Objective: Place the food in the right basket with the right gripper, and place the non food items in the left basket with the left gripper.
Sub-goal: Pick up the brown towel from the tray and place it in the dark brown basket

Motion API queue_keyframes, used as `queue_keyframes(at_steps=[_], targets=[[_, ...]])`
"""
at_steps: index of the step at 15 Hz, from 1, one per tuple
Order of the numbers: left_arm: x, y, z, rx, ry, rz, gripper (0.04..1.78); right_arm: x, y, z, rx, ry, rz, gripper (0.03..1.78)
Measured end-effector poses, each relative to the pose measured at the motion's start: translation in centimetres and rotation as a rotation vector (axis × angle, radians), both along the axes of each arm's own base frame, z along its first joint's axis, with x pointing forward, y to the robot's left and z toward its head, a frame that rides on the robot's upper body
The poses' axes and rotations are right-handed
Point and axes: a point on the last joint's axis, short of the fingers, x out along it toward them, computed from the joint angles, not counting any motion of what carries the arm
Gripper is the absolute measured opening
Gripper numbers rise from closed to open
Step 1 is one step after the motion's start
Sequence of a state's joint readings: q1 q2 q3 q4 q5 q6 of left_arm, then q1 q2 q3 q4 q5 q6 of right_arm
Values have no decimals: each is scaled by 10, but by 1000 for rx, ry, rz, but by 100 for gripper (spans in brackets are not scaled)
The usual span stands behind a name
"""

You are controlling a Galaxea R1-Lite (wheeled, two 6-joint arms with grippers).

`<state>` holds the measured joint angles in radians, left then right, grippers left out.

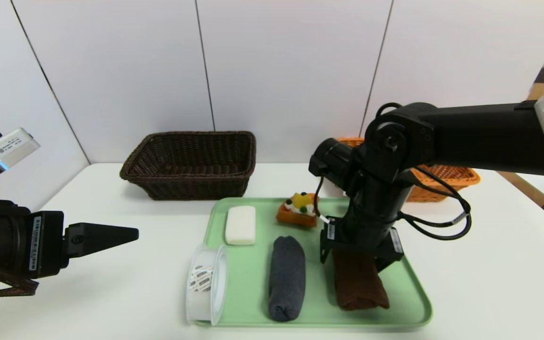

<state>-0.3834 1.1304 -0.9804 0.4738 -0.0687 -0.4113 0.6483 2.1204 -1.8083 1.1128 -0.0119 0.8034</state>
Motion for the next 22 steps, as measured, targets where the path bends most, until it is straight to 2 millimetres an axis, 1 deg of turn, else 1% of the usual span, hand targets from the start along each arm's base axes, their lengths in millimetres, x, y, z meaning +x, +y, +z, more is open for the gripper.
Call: queue_keyframes(at_steps=[2,4,5,6,7,9,10,11,13,14,15,16,17,19,20,21,22], targets=[[-4,1,-1,3,7,0,169,4,2,-5,2,-6,-3,110],[-6,2,-1,3,7,0,169,6,3,-8,-5,3,-4,88],[-6,3,-1,2,5,0,169,6,3,-8,-4,4,-4,80],[-7,3,0,1,3,0,169,4,4,-7,1,3,-2,65],[-7,3,0,1,2,0,169,3,4,-3,11,-1,-2,41],[-8,3,0,-1,1,0,169,-4,3,8,39,-18,2,41],[-8,3,0,-1,2,0,169,-8,1,18,56,-36,5,41],[-8,3,-1,-1,6,2,169,-16,-1,32,81,-67,13,41],[-9,4,-1,2,12,1,169,-35,-3,67,150,-160,46,41],[-10,4,-1,2,13,1,169,-46,-5,92,206,-238,74,41],[-10,4,-1,2,13,1,169,-55,-7,112,250,-330,110,41],[-10,4,-1,2,14,1,169,-60,-8,129,288,-442,153,41],[-10,4,-2,3,17,1,169,-62,-7,145,335,-569,192,41],[-9,4,-3,4,19,1,169,-56,0,169,446,-795,227,41],[-9,4,-3,4,21,1,169,-48,8,176,499,-902,234,41],[-9,3,-4,6,26,2,169,-36,19,178,534,-993,241,41],[-8,3,-6,8,32,3,169,-21,31,174,553,-1081,253,41]])
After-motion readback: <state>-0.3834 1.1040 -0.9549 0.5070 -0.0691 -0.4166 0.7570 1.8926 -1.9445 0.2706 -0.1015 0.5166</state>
